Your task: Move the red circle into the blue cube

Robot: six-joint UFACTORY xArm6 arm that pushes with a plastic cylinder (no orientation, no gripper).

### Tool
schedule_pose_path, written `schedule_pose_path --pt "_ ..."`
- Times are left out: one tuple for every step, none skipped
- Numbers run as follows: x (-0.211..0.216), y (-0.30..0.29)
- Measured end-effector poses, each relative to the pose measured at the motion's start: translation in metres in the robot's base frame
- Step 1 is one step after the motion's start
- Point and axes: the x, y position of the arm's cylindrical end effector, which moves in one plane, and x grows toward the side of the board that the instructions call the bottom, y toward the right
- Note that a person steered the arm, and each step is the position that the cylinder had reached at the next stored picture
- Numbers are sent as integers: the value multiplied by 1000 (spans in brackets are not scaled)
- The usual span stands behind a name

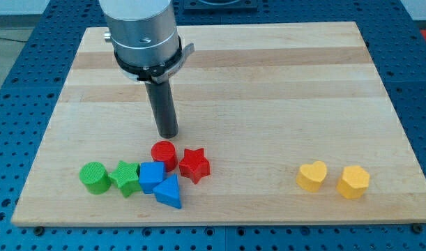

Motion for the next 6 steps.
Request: schedule_pose_path --pt "-4 0" --pt "-7 0" --pt "-11 0" --pt "-11 0" --pt "-14 -32" --pt "-14 -96"
